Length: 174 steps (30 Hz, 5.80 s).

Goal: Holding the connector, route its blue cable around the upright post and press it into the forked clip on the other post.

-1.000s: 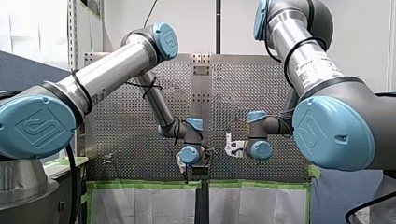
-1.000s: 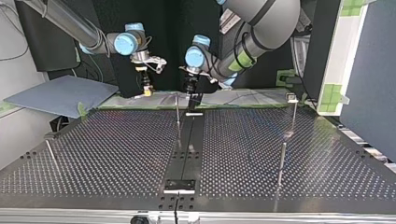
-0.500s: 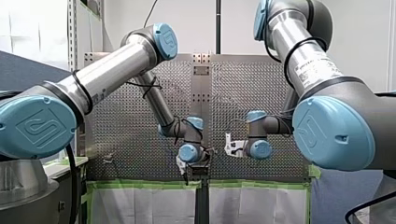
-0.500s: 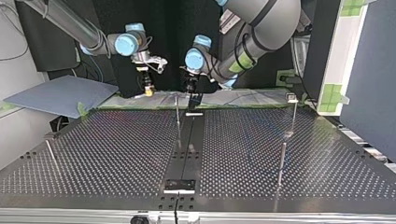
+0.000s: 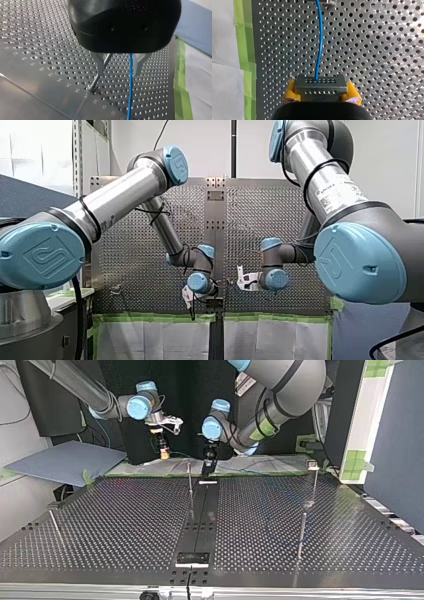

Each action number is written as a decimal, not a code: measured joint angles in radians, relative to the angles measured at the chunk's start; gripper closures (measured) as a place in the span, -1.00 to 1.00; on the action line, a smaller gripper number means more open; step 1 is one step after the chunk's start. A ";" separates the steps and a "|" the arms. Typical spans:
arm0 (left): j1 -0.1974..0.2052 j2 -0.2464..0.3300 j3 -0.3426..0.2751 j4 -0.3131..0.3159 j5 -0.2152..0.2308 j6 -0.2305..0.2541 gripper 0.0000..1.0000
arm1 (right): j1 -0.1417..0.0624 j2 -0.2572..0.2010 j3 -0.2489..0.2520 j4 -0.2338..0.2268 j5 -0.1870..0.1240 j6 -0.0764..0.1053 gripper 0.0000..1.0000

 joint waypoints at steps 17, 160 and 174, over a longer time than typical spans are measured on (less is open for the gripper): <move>0.013 0.000 0.000 -0.036 0.130 -0.048 -0.14 | 0.029 -0.004 -0.006 0.006 -0.004 -0.010 1.00; -0.008 -0.060 0.173 -0.069 -0.038 0.132 -1.00 | -0.073 0.064 -0.160 0.043 -0.036 0.049 1.00; 0.002 -0.046 0.078 -0.078 -0.037 0.238 -1.00 | -0.074 0.064 -0.160 0.045 -0.036 0.046 1.00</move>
